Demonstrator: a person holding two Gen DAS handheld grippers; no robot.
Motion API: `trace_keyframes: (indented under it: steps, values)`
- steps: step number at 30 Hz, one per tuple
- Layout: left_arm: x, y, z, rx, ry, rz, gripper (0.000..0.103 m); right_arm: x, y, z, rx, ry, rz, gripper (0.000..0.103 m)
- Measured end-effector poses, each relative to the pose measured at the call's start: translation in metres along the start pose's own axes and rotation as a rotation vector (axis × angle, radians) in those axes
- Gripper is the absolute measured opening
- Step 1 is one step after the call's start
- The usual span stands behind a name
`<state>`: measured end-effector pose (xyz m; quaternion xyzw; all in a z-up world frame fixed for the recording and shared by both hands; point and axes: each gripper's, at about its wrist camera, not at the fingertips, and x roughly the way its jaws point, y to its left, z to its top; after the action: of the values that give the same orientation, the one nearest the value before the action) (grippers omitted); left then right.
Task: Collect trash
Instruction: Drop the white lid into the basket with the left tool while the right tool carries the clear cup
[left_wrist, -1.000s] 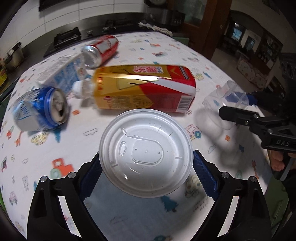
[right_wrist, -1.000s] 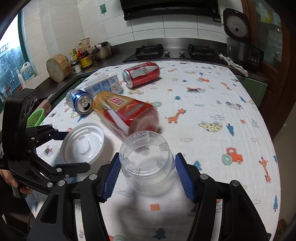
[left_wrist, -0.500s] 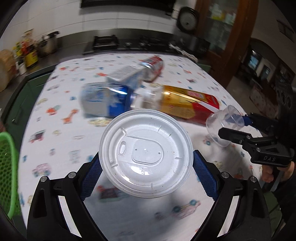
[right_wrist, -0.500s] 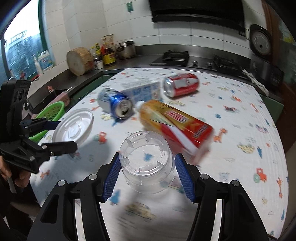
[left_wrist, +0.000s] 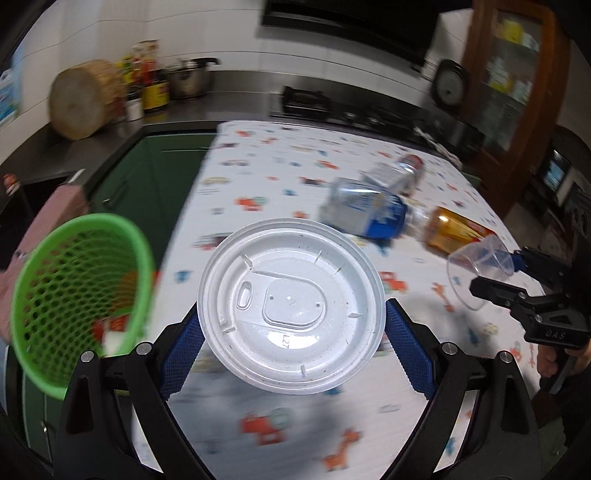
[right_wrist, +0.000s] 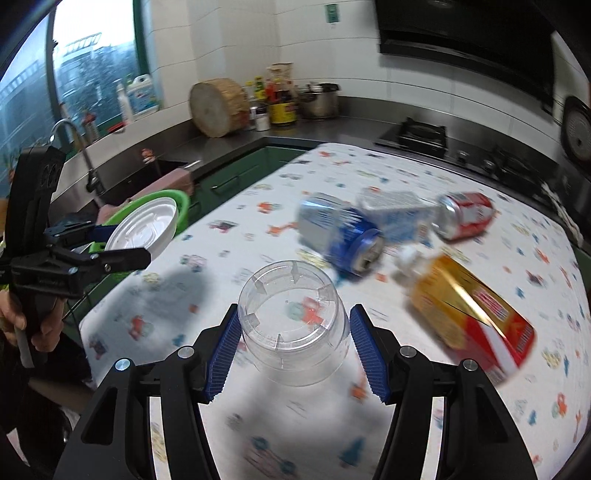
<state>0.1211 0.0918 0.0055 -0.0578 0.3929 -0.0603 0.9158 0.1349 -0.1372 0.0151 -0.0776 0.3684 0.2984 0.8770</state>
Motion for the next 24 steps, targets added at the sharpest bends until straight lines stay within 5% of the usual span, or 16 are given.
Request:
trace_keyframes:
  steps: [11, 24]
  values:
    - [-0.028, 0.102, -0.004, -0.14, -0.028, 0.143, 0.091, 0.045, 0.072, 0.035, -0.099, 0.025, 0.087, 0.058]
    - [-0.007, 0.203, -0.02, -0.313, 0.05, 0.264, 0.091, 0.103, 0.138, 0.065, -0.173, 0.076, 0.17, 0.058]
